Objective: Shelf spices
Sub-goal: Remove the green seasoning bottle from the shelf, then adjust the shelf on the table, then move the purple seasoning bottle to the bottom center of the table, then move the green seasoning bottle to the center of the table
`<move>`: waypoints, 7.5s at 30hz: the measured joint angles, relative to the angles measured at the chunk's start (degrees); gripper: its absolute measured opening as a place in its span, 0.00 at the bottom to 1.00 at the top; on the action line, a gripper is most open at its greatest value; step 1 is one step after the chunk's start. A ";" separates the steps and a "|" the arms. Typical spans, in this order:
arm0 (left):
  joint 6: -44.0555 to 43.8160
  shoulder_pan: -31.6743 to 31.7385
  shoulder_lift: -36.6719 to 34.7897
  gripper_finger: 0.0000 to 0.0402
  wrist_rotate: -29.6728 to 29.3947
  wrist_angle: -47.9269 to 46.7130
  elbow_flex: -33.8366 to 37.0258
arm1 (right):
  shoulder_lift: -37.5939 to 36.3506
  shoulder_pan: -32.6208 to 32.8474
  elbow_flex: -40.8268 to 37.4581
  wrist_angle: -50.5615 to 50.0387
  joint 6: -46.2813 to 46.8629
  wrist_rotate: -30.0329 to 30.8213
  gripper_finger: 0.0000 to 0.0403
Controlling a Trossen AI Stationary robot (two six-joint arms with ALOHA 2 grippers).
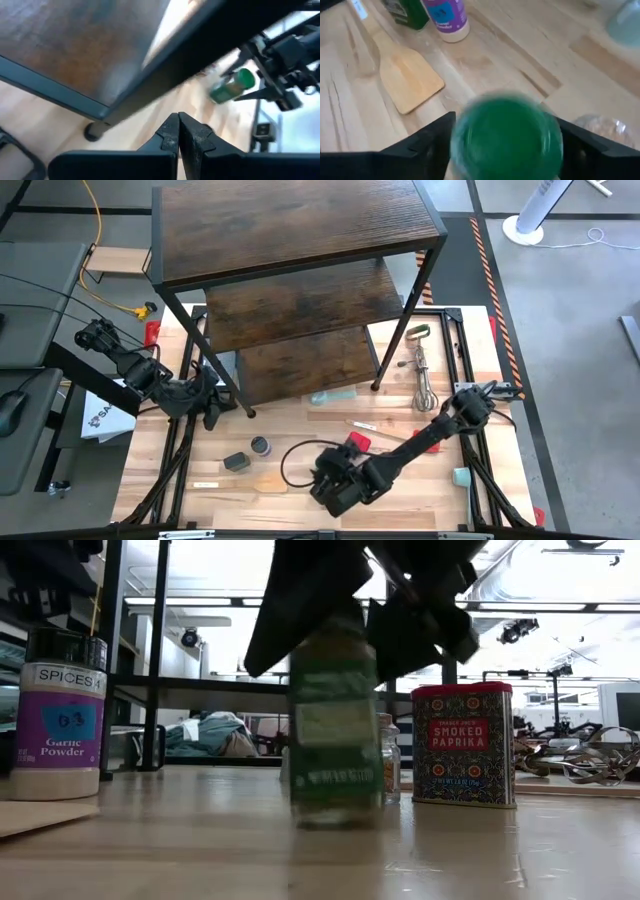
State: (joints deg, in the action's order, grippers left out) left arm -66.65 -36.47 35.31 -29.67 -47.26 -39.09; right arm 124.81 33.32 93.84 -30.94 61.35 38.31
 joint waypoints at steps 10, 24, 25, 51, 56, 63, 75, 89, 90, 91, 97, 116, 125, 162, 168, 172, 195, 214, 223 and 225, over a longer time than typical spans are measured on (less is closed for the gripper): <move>-0.02 -0.02 0.00 0.00 10.59 1.08 0.00 | -0.16 -1.85 0.30 -0.52 -11.40 -5.51 0.74; -4.91 -18.40 7.78 0.00 -12.67 12.63 -5.07 | -13.96 -4.89 5.18 -19.02 -8.37 12.12 0.75; -7.43 -19.37 9.97 0.00 -17.02 12.98 -4.51 | -15.00 -5.03 5.18 -20.46 -6.43 13.09 0.75; -24.72 -6.12 12.53 0.00 -48.15 -3.02 -4.28 | -31.40 4.55 4.94 -59.62 34.17 15.25 0.75; -23.53 -2.74 7.36 0.00 -46.19 -7.26 -4.28 | -31.28 2.42 0.78 -58.99 42.32 15.61 0.73; -16.51 0.27 3.29 0.00 -44.20 -7.65 -4.28 | -31.06 -2.49 -2.89 -55.63 49.12 19.36 0.70; 1.87 -1.34 -0.03 0.00 -17.92 8.65 -4.28 | -31.50 0.96 -2.78 -42.70 34.02 19.28 0.69; -1.41 -10.86 8.31 0.00 1.06 8.26 -4.28 | -31.21 3.50 -2.75 -32.56 26.66 8.69 0.69; -2.40 -10.85 9.53 0.00 -0.53 8.28 -4.28 | -31.02 3.50 -2.75 -32.50 27.06 8.56 0.69; -3.69 -10.82 10.79 0.00 -2.00 8.33 -4.28 | -30.64 3.48 -2.75 -32.48 27.32 8.09 0.69; -9.11 -9.51 17.24 0.00 -0.52 12.21 -4.28 | -26.35 3.55 -2.75 -31.97 27.64 2.56 0.62; 11.67 21.12 38.22 0.00 36.44 22.98 -15.55 | -23.17 7.74 -2.75 -23.10 25.70 0.65 0.00; 23.81 24.83 52.22 0.00 39.88 -0.63 -26.09 | -23.17 8.85 -2.75 -22.57 27.12 0.71 0.00; 25.85 22.40 54.73 0.00 37.42 2.33 -26.43 | -23.17 8.81 -2.75 -21.44 25.74 2.55 0.00; 26.53 22.38 51.39 0.00 34.13 -10.32 -26.60 | -23.17 8.83 -2.75 -21.04 25.59 2.55 0.00; 25.59 22.01 47.80 0.00 31.67 -18.17 -26.53 | -23.17 8.83 -2.75 -21.03 25.59 2.55 0.00; 12.72 14.46 47.33 0.00 37.71 -0.28 -17.66 | -23.15 8.68 -2.75 -21.03 25.13 2.44 0.00; 10.50 15.05 50.67 0.00 38.98 23.19 -19.24 | -22.79 8.27 -2.75 -20.55 24.65 -4.45 0.00; 26.99 18.77 39.86 0.00 24.59 10.35 -23.39 | -15.17 4.30 -2.86 -13.90 21.44 -17.62 0.00; 30.16 18.19 36.58 0.00 20.94 9.38 -23.41 | -13.07 2.85 -2.86 -11.24 19.81 -19.25 0.00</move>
State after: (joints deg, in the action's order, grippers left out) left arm -36.49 -18.28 71.89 -8.73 -37.88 -62.50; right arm 111.74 36.17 90.98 -42.18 81.16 19.06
